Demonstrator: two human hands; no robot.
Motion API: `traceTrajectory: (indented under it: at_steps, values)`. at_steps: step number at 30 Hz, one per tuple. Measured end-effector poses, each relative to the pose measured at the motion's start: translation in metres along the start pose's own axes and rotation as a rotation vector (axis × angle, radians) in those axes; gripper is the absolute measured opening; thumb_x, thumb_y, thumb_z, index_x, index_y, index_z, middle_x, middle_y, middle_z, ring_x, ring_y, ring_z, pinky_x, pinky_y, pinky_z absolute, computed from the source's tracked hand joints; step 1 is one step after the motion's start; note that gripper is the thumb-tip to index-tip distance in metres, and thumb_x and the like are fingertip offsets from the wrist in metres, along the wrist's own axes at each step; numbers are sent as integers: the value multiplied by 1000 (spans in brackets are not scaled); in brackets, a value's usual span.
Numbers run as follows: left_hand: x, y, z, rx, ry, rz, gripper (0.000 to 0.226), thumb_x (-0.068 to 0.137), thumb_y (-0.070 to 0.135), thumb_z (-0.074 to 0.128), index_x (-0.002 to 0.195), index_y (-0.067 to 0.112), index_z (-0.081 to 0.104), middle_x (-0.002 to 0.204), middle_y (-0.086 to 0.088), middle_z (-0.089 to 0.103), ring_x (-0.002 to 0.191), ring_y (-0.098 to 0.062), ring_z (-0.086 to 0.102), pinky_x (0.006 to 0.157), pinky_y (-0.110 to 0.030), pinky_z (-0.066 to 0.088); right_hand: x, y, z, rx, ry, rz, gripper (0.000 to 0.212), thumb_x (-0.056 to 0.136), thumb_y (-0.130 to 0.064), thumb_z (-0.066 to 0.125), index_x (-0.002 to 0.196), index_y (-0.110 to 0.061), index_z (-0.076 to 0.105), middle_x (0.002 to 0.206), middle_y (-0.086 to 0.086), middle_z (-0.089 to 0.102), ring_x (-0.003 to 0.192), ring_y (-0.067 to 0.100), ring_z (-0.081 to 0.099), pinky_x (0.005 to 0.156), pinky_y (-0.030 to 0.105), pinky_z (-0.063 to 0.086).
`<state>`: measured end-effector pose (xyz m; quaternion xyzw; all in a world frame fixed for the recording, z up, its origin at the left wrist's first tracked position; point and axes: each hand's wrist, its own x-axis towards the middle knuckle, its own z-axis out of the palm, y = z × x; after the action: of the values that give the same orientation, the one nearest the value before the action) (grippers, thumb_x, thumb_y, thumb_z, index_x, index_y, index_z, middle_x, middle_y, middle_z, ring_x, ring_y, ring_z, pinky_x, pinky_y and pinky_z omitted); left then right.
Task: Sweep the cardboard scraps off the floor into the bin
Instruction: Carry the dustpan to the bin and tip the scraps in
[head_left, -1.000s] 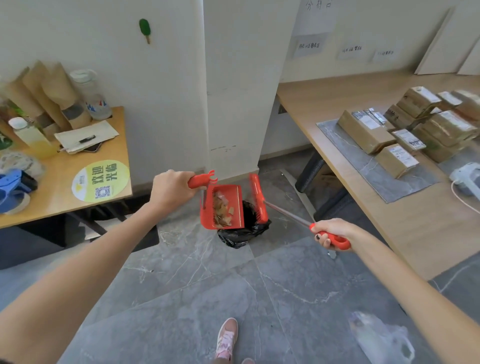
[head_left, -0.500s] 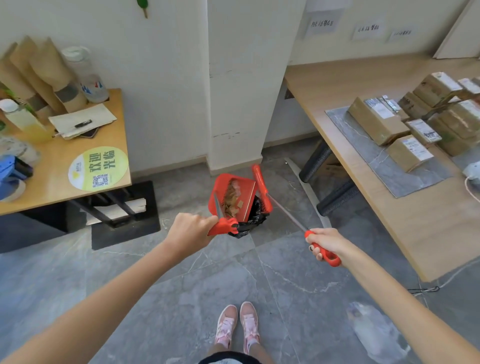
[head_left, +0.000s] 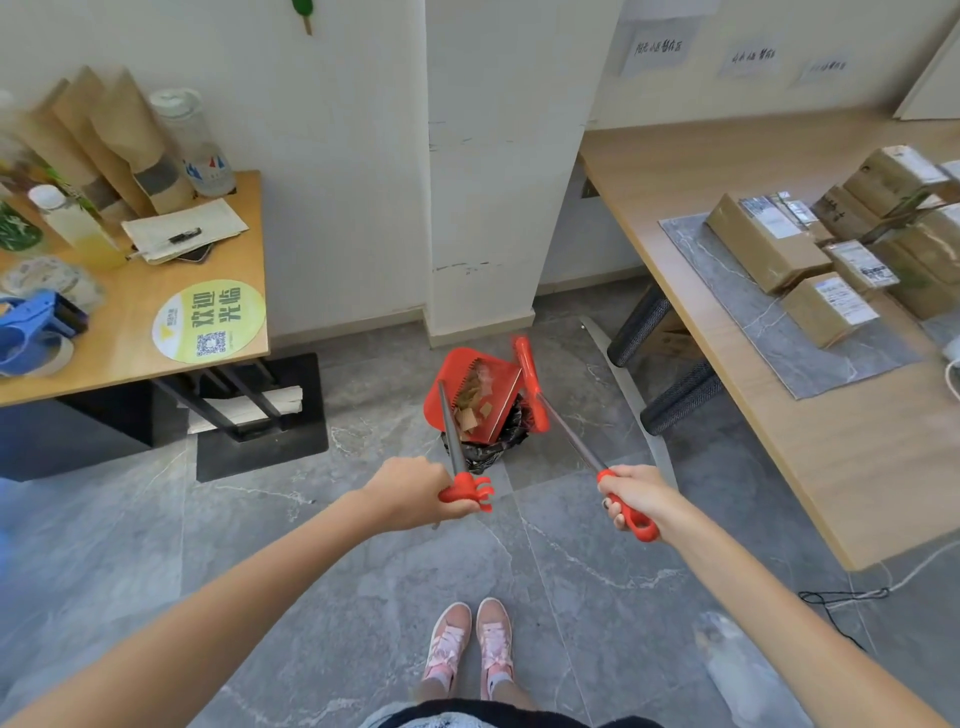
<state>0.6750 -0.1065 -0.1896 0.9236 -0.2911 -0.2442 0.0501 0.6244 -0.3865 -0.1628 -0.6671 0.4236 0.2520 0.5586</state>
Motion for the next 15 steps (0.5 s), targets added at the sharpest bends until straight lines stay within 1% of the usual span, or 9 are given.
traceTrajectory:
  at_steps: [2, 5, 6, 8, 9, 10, 12, 13, 15]
  values:
    - [3, 0, -4, 128, 116, 31, 66, 84, 73, 40, 67, 11, 58, 54, 2, 50, 52, -21, 49, 50, -28, 36, 3, 4, -1, -1, 13, -1, 15, 87, 7, 43, 95, -3, 52, 58, 9, 43, 24, 7, 38, 32, 12, 32]
    - [4, -3, -5, 254, 260, 132, 70, 82, 74, 34, 63, 13, 63, 51, 2, 47, 44, -18, 43, 42, -22, 24, 6, 10, -2, -3, 25, 3, 16, 87, 7, 43, 94, -4, 53, 57, 9, 43, 24, 8, 37, 32, 12, 32]
    - [3, -4, -4, 309, 316, 168, 71, 79, 74, 31, 56, 14, 62, 45, 4, 43, 38, -17, 38, 39, -19, 16, 7, 12, -4, -4, 27, 2, 16, 88, 7, 43, 95, -3, 53, 58, 9, 43, 24, 8, 37, 32, 12, 32]
    - [-1, 0, -3, 335, 331, 155, 71, 75, 74, 31, 39, 16, 53, 32, 6, 33, 28, -16, 26, 40, -13, 4, 9, 17, -7, -11, 32, 0, 17, 88, 6, 44, 97, -3, 55, 58, 9, 43, 25, 8, 38, 33, 13, 33]
    - [0, 2, -3, 335, 354, 166, 71, 73, 72, 32, 35, 16, 50, 29, 5, 33, 24, -16, 25, 40, -13, 4, 10, 18, -9, -18, 34, -1, 17, 88, 6, 44, 98, -2, 55, 58, 9, 44, 25, 8, 38, 33, 13, 33]
    - [2, 4, -3, 342, 367, 173, 70, 72, 71, 32, 33, 16, 48, 27, 4, 34, 21, -17, 29, 40, -13, 6, 11, 20, -12, -23, 36, -4, 16, 88, 5, 45, 98, -2, 56, 58, 9, 44, 25, 9, 39, 33, 14, 34]
    - [5, 6, -10, 348, 386, 194, 69, 72, 71, 33, 33, 17, 47, 27, 3, 37, 20, -16, 34, 39, -13, 8, 12, 21, -16, -28, 36, -9, 15, 88, 5, 45, 97, -2, 56, 58, 9, 45, 26, 9, 39, 33, 14, 35]
    - [7, 6, -15, 353, 396, 213, 68, 73, 71, 33, 33, 17, 47, 27, 2, 37, 21, -16, 33, 39, -14, 6, 11, 21, -18, -29, 35, -12, 14, 88, 5, 46, 96, -2, 56, 57, 9, 45, 26, 9, 40, 33, 14, 35]
    - [9, 7, -25, 366, 387, 226, 67, 74, 72, 36, 35, 19, 45, 28, 2, 38, 24, -16, 24, 41, -14, 1, 11, 22, -20, -26, 38, -19, 13, 88, 5, 46, 93, -3, 56, 57, 9, 46, 26, 9, 40, 34, 14, 35]
